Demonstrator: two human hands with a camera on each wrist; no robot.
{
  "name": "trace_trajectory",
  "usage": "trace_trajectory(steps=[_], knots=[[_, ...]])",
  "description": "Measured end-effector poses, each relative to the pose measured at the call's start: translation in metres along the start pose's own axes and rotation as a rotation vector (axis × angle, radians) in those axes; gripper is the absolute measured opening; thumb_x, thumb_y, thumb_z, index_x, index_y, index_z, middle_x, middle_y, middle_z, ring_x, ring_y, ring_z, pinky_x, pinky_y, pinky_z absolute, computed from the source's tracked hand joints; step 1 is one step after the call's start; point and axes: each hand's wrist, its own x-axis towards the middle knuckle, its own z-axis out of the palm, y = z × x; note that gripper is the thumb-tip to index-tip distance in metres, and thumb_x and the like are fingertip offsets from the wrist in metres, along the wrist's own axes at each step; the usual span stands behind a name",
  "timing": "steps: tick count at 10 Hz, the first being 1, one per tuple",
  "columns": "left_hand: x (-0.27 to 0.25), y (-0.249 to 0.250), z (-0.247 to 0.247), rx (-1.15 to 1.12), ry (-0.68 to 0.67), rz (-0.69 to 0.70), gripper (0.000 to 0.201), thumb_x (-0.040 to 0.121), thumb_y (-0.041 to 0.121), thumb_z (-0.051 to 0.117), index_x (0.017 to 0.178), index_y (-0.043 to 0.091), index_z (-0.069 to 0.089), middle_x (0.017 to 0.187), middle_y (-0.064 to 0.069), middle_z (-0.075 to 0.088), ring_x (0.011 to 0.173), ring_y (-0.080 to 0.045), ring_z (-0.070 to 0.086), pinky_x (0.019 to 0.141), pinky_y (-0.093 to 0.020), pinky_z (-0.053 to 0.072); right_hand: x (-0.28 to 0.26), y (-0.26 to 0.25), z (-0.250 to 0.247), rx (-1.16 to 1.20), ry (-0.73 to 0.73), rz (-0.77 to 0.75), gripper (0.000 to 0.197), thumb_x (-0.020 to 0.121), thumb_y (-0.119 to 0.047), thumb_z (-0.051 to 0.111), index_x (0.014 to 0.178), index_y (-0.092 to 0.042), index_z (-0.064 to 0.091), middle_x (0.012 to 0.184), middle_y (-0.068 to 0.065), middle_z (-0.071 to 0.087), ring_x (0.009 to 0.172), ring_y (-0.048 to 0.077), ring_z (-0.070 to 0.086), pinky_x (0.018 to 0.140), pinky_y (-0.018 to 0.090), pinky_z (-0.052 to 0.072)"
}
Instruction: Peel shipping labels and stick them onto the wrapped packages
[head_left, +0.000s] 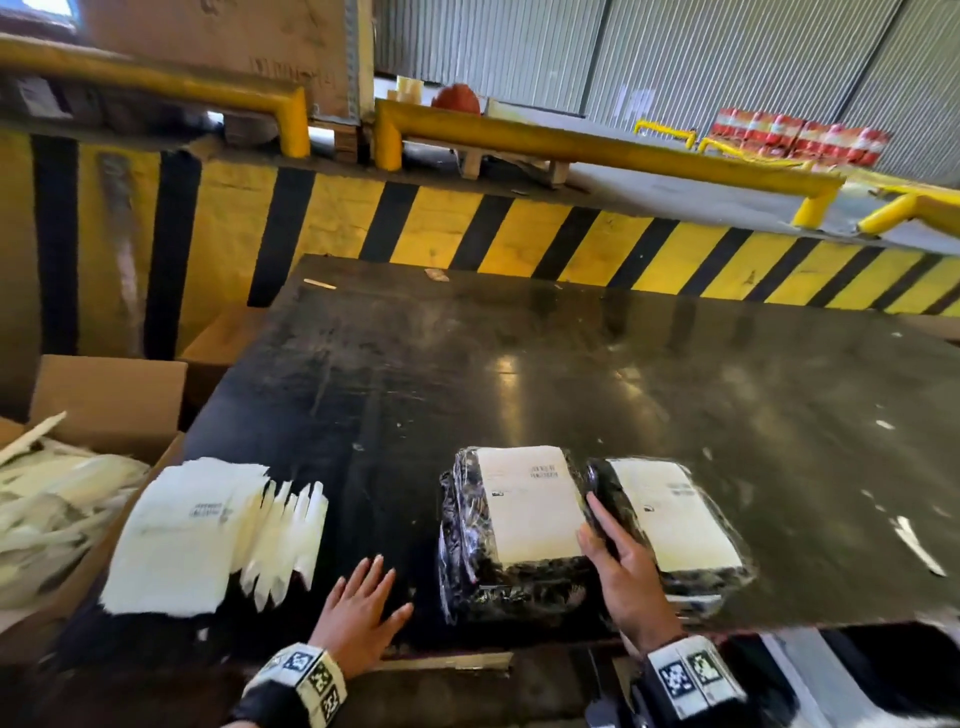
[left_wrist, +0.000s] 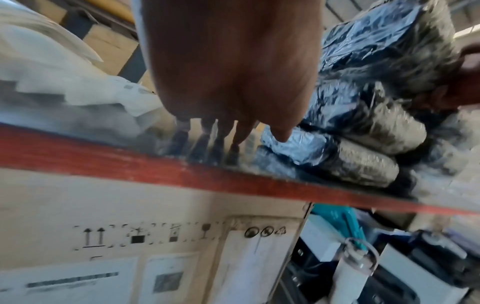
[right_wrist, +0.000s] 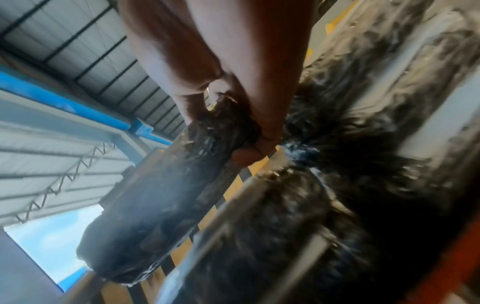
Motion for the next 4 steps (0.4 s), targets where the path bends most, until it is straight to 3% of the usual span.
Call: trace_trajectory(steps=[1, 2, 3, 4], knots=[[-0.010, -0.005, 0.013, 0.116, 0.015, 0.033, 0.112, 0.055, 0.078, -0.008, 0.151, 0.021, -0.003, 0.158, 0.002, -0.016, 0.137, -0.013, -0.025, 0.114, -0.034, -0.010, -0.004, 0.010, 0.000, -0.089, -0.070, 0.027, 0.049, 0.092, -0.037, 0.051, 0.139, -0.039, 0.037, 0.143, -0.008, 0.041, 0.136, 0.013, 0.033, 0.108, 0.028, 0.025], [-0.020, -0.003, 0.019, 0.139, 0.008, 0.002, 0.107, 0.056, 0.071, -0.008, 0.150, 0.022, -0.005, 0.157, 0.002, -0.017, 0.132, -0.011, -0.028, 0.113, -0.034, -0.012, -0.006, 0.013, 0.001, -0.161, -0.085, 0.010, 0.050, 0.095, -0.039, 0.046, 0.142, -0.040, 0.030, 0.149, -0.007, 0.036, 0.138, 0.015, 0.030, 0.106, 0.025, 0.023], [-0.022, -0.001, 0.014, 0.111, 0.040, 0.013, 0.105, 0.059, 0.073, -0.005, 0.151, 0.022, -0.001, 0.153, 0.007, -0.019, 0.132, -0.009, -0.026, 0.115, -0.035, -0.009, -0.006, 0.011, -0.002, -0.291, -0.086, 0.004, 0.054, 0.095, -0.045, 0.040, 0.145, -0.039, 0.022, 0.150, -0.004, 0.034, 0.137, 0.017, 0.033, 0.102, 0.021, 0.025], [-0.038, -0.012, 0.026, 0.051, 0.199, 0.072, 0.079, 0.084, 0.068, 0.022, 0.150, 0.024, 0.020, 0.149, 0.018, -0.009, 0.144, -0.006, -0.001, 0.118, -0.028, 0.006, -0.029, 0.020, -0.010, -0.356, -0.005, -0.072, 0.061, 0.091, -0.050, 0.038, 0.147, -0.038, 0.016, 0.149, -0.012, 0.030, 0.135, 0.014, 0.037, 0.102, 0.020, 0.029]])
